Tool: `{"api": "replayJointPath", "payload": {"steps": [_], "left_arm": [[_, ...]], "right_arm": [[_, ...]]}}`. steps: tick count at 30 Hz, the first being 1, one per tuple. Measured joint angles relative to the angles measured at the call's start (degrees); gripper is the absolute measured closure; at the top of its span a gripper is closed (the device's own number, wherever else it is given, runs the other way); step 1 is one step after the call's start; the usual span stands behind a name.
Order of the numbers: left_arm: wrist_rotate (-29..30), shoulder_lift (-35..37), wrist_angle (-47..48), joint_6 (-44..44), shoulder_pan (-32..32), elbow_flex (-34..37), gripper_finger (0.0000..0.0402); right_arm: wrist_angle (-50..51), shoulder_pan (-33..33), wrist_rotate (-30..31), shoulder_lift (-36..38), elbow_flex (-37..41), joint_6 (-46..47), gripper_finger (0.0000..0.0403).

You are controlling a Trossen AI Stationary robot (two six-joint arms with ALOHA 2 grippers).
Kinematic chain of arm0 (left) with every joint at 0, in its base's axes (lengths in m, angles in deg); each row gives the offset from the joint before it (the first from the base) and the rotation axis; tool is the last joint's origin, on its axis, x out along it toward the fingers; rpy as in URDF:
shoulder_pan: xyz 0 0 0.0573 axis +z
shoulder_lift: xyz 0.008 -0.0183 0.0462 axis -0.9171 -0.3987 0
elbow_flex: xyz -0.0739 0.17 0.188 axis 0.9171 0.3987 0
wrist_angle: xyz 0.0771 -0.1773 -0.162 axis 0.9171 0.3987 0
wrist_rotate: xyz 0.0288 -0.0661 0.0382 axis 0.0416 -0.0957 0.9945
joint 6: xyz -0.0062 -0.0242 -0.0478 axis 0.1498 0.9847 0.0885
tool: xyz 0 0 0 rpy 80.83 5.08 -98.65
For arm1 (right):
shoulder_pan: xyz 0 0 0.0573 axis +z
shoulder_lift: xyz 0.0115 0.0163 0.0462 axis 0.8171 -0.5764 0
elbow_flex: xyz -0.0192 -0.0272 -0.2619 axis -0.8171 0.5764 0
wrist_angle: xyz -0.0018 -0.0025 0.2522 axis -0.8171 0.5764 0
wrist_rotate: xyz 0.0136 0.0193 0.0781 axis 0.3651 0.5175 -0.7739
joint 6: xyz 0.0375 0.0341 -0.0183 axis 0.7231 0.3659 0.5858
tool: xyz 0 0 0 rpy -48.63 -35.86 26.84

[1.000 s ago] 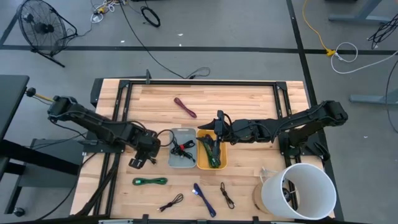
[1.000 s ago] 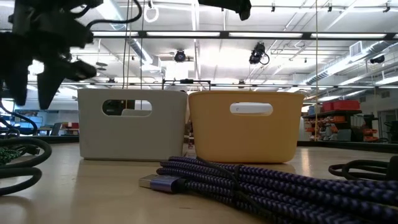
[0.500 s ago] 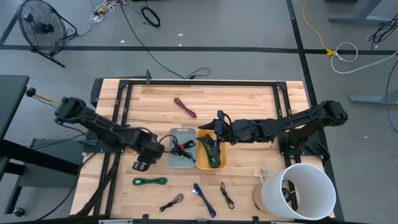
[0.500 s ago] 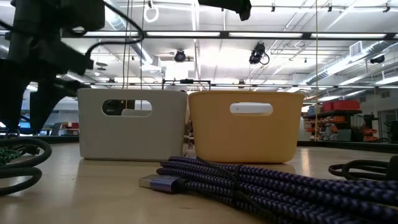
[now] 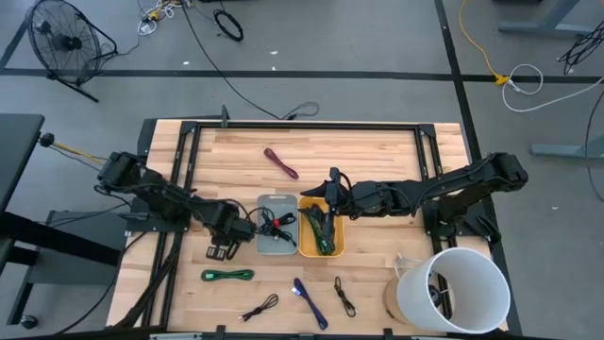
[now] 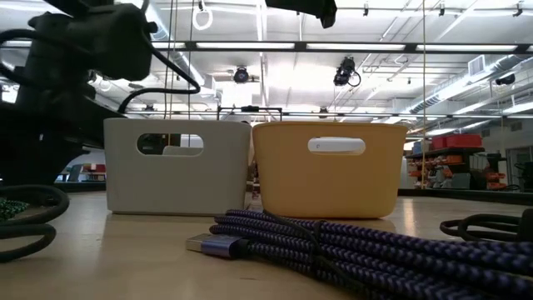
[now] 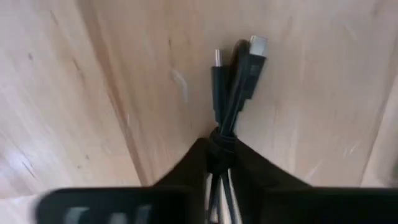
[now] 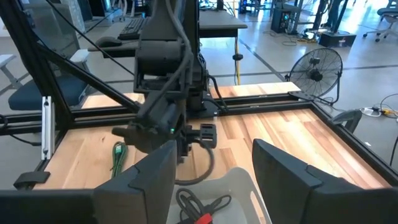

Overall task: Pick & Place USB Port
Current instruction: Put the black charger cable into the gray bin

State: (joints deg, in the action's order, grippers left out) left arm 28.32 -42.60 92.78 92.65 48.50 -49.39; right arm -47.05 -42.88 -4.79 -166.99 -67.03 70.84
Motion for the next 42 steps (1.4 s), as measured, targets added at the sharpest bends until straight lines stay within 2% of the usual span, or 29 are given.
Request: {"api": "replayJointPath", "payload": {"steps": [1, 9, 14, 20, 24, 28, 35, 42], "left_arm": [[-0.1, 0.3, 0.2, 1.1, 0.3, 0.0, 0.0365], [-1.0, 2.1, 1.7, 6.5, 0.7, -0.4, 0.0365], [0.2, 6.6, 5.8, 7.3, 0.7, -2.8, 0.0365], [4.0, 14.9, 10.9, 9.4, 1.0, -9.6, 0.0365], [8.9, 19.7, 7.8, 11.6, 1.1, -15.2, 0.0365], [12.2, 22.6, 0.3, 11.5, 1.1, -19.4, 0.0365], [14.4, 24.9, -15.9, 7.0, 1.4, -20.1, 0.0365], [18.7, 23.2, -16.0, 3.1, 3.7, -20.0, 0.0365]], "right_arm": [[0.0, 0.0, 0.0, 0.0, 0.0, 0.0, 0.0192], [0.2, 0.0, 0.0, 0.0, 0.0, 0.0, 0.0192], [0.5, 0.0, 0.0, 0.0, 0.0, 0.1, 0.0192], [0.5, -0.1, 0.0, 0.0, 0.0, 0.0, 0.0192], [0.4, -0.3, 0.0, 0.0, 0.0, 0.0, 0.0192], [0.5, -0.7, 0.0, 0.0, 0.0, 0.2, 0.0192], [0.9, -0.7, 0.0, 0.0, 0.0, 0.2, 0.0192], [1.0, -0.7, 0.0, 0.0, 0.0, 0.2, 0.0192]]}}
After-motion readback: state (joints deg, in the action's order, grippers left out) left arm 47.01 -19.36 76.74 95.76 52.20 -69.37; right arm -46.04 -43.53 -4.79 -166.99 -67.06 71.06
